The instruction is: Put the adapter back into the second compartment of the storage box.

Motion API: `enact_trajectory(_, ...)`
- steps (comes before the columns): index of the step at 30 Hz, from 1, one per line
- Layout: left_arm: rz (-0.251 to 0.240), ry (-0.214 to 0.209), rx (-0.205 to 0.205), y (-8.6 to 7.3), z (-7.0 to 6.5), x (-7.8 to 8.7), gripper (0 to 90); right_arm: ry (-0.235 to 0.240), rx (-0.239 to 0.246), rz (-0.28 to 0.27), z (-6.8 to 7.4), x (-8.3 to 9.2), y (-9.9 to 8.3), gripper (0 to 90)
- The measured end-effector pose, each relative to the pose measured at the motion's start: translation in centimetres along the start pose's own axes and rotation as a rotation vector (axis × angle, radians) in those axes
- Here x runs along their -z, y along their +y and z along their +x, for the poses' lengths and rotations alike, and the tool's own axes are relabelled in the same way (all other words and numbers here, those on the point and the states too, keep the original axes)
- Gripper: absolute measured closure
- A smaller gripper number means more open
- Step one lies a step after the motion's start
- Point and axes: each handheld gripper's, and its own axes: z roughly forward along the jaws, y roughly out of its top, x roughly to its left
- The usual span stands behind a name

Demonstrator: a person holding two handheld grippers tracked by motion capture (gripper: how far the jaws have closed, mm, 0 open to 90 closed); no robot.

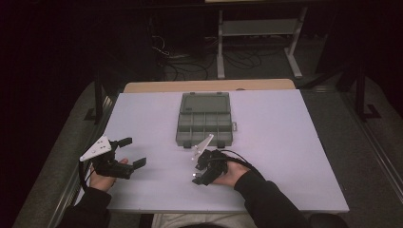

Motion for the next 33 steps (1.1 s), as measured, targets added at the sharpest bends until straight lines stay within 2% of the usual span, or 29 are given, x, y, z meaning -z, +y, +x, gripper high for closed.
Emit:
enact_trajectory(5, 0.001, -0.002, 0.000, 0.0, 0.0, 0.0, 0.0, -0.018, 0.017, 0.002, 0.1, 0.1, 0.0, 57.1)
enact_trajectory(8, 0.001, -0.003, 0.000, 0.0, 0.0, 0.0, 0.0, -0.024, 0.020, 0.003, 0.2, 0.1, 0.0, 59.1)
enact_trajectory(9, -0.001, -0.001, -0.001, 0.0, 0.0, 0.0, 0.0, -0.043, 0.026, 0.009, 0.4, 0.1, 0.0, 66.6)
enact_trajectory(13, -0.002, 0.000, -0.003, 0.0, -0.1, 0.0, 0.0, -0.050, 0.039, 0.013, 0.5, 0.1, 0.0, 74.3)
enact_trajectory(21, -0.001, -0.002, -0.003, 0.0, -0.1, 0.0, 0.0, -0.052, 0.043, 0.013, 0.6, 0.2, 0.1, 74.7)
enact_trajectory(33, 0.001, -0.001, 0.001, 0.0, -0.1, 0.0, 0.0, -0.053, 0.039, -0.017, 0.7, 1.5, 0.6, 74.7)
